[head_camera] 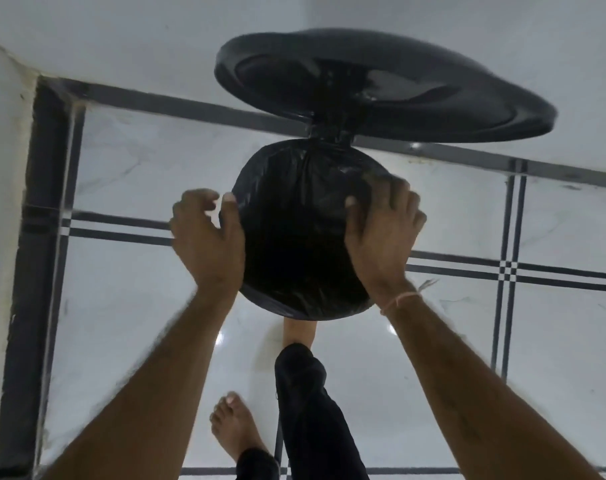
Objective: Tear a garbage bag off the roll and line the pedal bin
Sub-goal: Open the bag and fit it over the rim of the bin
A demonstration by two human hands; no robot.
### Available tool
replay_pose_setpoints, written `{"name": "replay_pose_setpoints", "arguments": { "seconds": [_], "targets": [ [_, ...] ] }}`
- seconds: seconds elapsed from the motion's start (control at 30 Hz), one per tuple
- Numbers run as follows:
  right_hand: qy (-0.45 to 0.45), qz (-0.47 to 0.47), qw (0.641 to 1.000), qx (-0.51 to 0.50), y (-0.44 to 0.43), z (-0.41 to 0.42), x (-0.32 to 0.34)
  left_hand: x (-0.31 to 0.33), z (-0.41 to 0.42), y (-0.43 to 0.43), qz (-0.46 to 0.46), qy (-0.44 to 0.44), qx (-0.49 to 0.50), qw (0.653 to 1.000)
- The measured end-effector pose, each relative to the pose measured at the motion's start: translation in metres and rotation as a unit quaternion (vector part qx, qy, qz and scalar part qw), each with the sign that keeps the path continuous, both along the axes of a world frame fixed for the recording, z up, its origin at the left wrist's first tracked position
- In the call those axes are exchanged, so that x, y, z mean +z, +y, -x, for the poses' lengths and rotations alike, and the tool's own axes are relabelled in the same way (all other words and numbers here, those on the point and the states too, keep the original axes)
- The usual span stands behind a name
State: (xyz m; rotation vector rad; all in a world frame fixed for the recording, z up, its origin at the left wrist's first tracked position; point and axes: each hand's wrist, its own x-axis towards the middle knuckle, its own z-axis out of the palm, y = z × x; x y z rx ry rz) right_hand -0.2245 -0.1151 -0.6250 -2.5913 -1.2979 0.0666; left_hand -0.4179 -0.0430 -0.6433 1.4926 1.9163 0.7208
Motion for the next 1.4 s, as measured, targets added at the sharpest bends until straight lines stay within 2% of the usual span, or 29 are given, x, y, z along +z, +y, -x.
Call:
{"name": "replay_pose_setpoints", "arguments": {
  "seconds": [0.03, 0.07, 0.13, 0.2, 0.33, 0.4, 0.47, 0.53, 0.57, 0.63, 0.67, 0.7, 0.8, 0.9, 1.03, 1.1, 1.17, 1.23, 1.3, 1.37, 1.4],
  "targets": [
    [0.005, 0.004, 0.999, -0.047, 0.006, -0.009, 0.001, 0.003, -0.007, 0.014, -0.01, 0.028, -0.05, 0.998],
    [0.05, 0.002, 0.996, -0.068, 0.012, -0.019, 0.001, 0.006, -0.018, 0.028, -0.004, 0.049, -0.105, 0.993],
    [0.197, -0.018, 0.977, -0.078, 0.028, -0.037, -0.003, 0.007, -0.043, 0.055, 0.024, 0.053, -0.206, 0.977],
    [0.319, -0.022, 0.94, -0.121, 0.048, -0.051, -0.008, 0.005, -0.066, 0.076, 0.047, 0.065, -0.264, 0.961],
    [0.377, 0.06, 0.916, -0.124, 0.07, -0.068, -0.019, -0.004, -0.082, 0.096, 0.089, 0.115, -0.285, 0.947],
    [0.508, 0.051, 0.853, -0.107, 0.075, -0.078, -0.019, -0.006, -0.081, 0.103, 0.108, 0.118, -0.311, 0.937],
    [0.598, 0.053, 0.789, -0.127, 0.075, -0.088, -0.015, -0.005, -0.078, 0.107, 0.129, 0.069, -0.323, 0.935],
    [0.598, 0.029, 0.787, -0.149, 0.071, -0.092, -0.014, -0.002, -0.073, 0.106, 0.133, 0.011, -0.3, 0.945],
    [0.568, 0.011, 0.806, -0.163, 0.066, -0.09, -0.014, -0.003, -0.068, 0.104, 0.138, -0.016, -0.273, 0.952],
    [0.456, 0.012, 0.873, -0.175, 0.045, -0.081, -0.013, -0.005, -0.054, 0.094, 0.165, -0.07, -0.188, 0.966],
    [0.408, 0.013, 0.893, -0.19, 0.032, -0.075, -0.013, -0.005, -0.047, 0.086, 0.176, -0.085, -0.153, 0.969],
    [0.392, 0.013, 0.896, -0.21, 0.02, -0.069, -0.013, -0.004, -0.04, 0.078, 0.182, -0.079, -0.134, 0.971],
    [0.456, -0.009, 0.854, -0.249, 0.006, -0.059, -0.014, -0.003, -0.032, 0.06, 0.175, -0.028, -0.138, 0.974],
    [0.514, -0.056, 0.82, -0.246, 0.006, -0.063, -0.015, 0.001, -0.033, 0.058, 0.174, -0.043, -0.133, 0.975],
    [0.457, -0.098, 0.833, -0.298, -0.024, -0.042, -0.001, 0.001, -0.021, 0.037, 0.179, -0.135, -0.041, 0.974],
    [0.445, -0.113, 0.821, -0.34, -0.042, -0.022, 0.001, 0.004, -0.014, 0.025, 0.206, -0.149, -0.011, 0.967],
    [0.459, -0.114, 0.814, -0.336, -0.05, -0.009, -0.001, 0.009, -0.011, 0.021, 0.247, -0.154, 0.002, 0.957],
    [0.506, -0.122, 0.79, -0.326, -0.048, -0.01, -0.004, 0.017, -0.012, 0.024, 0.267, -0.157, 0.029, 0.95],
    [0.553, -0.146, 0.751, -0.33, -0.044, -0.012, -0.001, 0.019, -0.012, 0.024, 0.243, -0.153, 0.058, 0.956],
    [0.517, -0.184, 0.739, -0.391, -0.045, -0.008, 0.003, 0.018, -0.009, 0.013, 0.236, -0.096, 0.124, 0.959],
    [0.488, -0.2, 0.732, -0.431, -0.05, -0.004, 0.008, 0.022, -0.009, 0.0, 0.255, -0.077, 0.172, 0.948]
  ]
}}
